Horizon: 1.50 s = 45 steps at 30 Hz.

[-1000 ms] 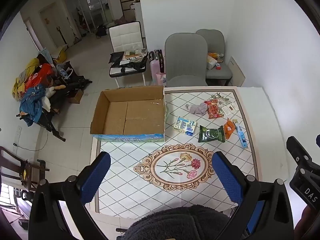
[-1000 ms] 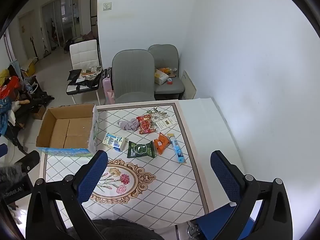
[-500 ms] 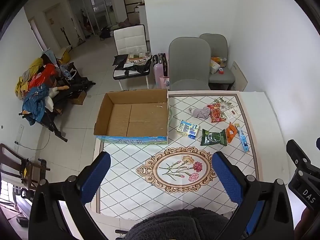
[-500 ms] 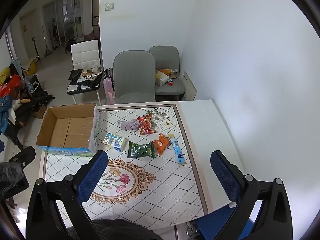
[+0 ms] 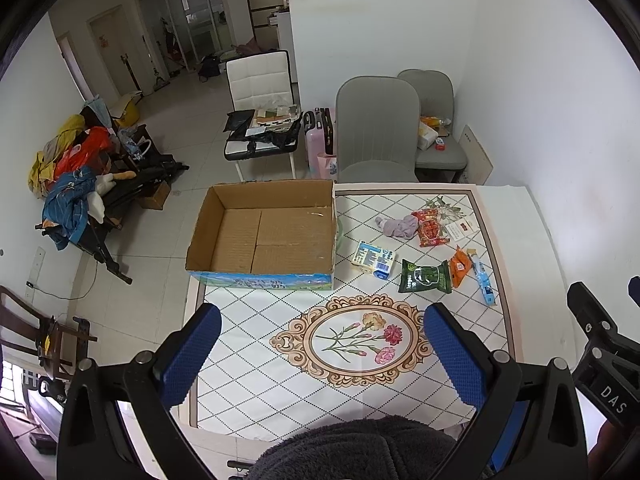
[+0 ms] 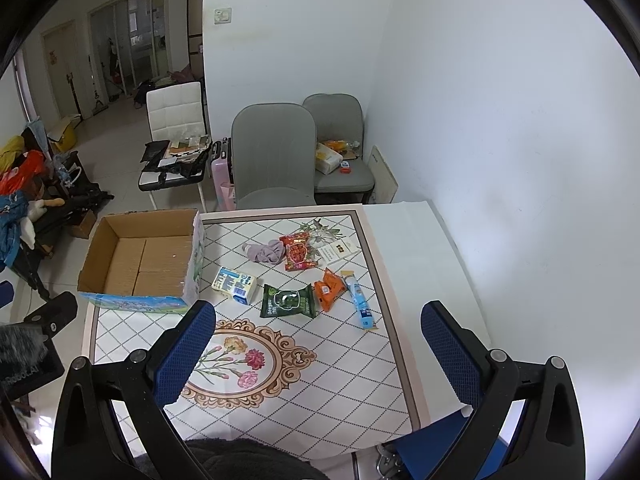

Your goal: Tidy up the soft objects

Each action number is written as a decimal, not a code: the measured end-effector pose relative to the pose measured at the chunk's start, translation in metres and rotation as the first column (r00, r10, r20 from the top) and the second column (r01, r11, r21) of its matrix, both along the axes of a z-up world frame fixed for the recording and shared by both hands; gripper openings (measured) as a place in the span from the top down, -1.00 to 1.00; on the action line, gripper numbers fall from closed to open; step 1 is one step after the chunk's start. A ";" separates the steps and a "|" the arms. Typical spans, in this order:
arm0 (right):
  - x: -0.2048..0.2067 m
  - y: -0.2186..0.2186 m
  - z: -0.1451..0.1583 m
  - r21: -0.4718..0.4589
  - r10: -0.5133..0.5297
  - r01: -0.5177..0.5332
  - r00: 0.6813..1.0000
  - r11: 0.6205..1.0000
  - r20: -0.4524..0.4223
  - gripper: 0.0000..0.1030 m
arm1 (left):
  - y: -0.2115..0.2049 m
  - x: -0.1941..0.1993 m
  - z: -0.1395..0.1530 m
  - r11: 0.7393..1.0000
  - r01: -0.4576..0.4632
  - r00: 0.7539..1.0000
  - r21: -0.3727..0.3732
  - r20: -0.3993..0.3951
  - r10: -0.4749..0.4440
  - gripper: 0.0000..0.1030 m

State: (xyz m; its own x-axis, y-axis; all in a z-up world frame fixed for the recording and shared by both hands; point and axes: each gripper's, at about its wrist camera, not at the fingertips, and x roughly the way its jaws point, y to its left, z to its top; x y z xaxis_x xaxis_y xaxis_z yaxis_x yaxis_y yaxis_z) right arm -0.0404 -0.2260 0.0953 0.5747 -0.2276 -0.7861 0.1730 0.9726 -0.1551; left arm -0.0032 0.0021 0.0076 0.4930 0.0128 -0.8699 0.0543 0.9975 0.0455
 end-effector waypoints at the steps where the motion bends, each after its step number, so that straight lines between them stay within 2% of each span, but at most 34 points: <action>1: 0.000 0.000 0.000 -0.004 0.001 -0.001 1.000 1.000 0.001 -1.00 | 0.000 0.000 0.001 1.000 0.001 1.000 0.000 0.001 -0.001 -1.00; 45: -0.006 -0.001 0.002 -0.004 -0.002 0.002 0.999 1.000 0.040 -1.00 | 0.008 -0.009 -0.003 0.999 -0.021 0.999 -0.029 0.025 0.021 -1.00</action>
State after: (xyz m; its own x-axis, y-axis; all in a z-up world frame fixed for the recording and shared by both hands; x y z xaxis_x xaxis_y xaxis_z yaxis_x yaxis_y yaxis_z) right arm -0.0462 -0.2272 0.0973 0.6052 -0.2314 -0.7617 0.1807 0.9718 -0.1517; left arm -0.0121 0.0099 0.0043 0.5145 -0.0017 -0.8575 0.0324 0.9993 0.0175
